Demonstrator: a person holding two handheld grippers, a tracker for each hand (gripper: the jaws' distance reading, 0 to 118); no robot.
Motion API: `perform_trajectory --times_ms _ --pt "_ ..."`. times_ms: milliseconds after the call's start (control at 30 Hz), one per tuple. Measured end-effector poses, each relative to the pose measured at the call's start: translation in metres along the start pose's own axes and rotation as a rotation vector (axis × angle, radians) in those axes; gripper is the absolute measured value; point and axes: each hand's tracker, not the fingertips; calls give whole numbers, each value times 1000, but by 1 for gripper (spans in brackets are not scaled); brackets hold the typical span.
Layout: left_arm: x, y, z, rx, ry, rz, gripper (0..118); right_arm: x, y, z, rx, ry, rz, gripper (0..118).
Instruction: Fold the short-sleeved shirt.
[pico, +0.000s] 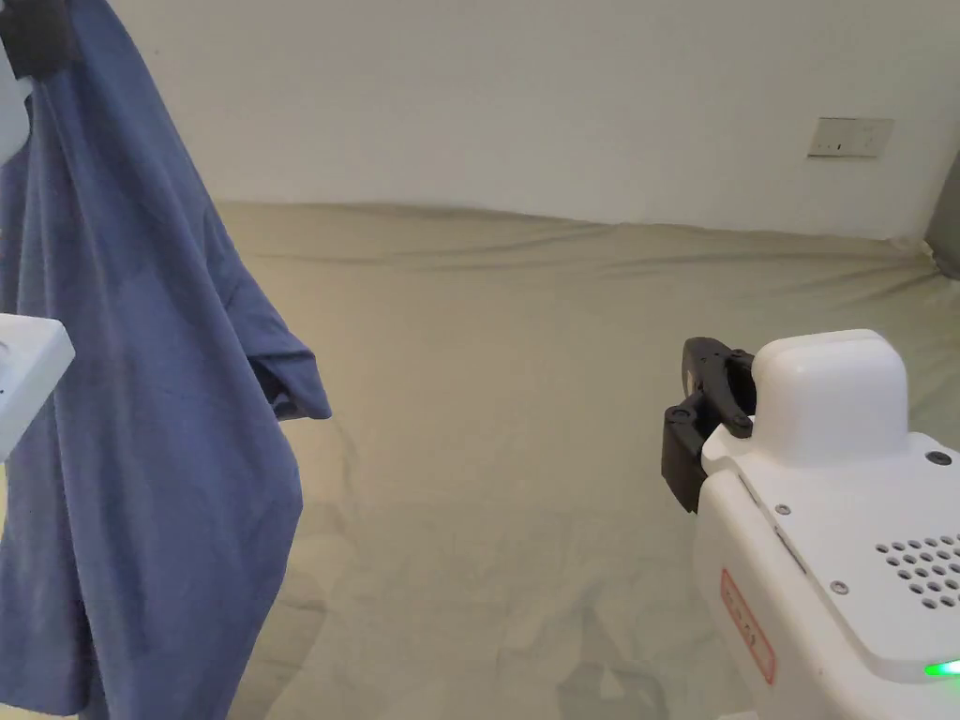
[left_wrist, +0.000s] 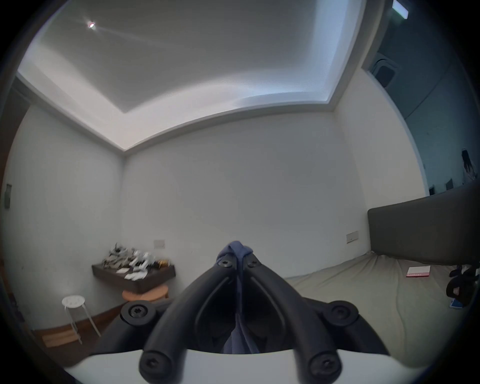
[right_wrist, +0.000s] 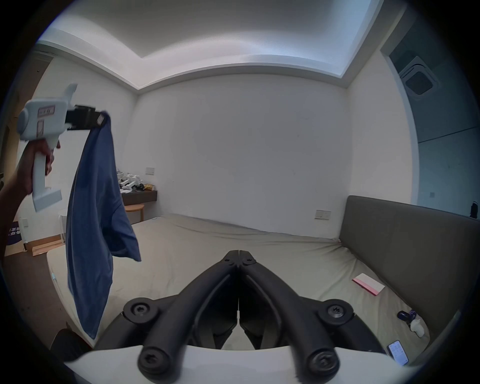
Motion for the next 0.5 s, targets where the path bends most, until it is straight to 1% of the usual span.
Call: perform_trajectory --times_ms 133,167,267,400,500 --pt "35 23 -27 39 -89 -30 0 26 -1 11 7 -72 -6 1" --pt "44 24 -33 41 -101 -38 0 32 -1 13 6 -89 -6 1" --pt "83 18 -57 18 -207 -42 0 52 -7 18 -4 -140 -11 1" --pt "143 -17 -88 -47 -304 -69 0 74 -18 19 -35 -192 -13 1" --pt "196 -62 -113 -136 -387 -94 0 89 -34 14 -77 -236 -5 1"
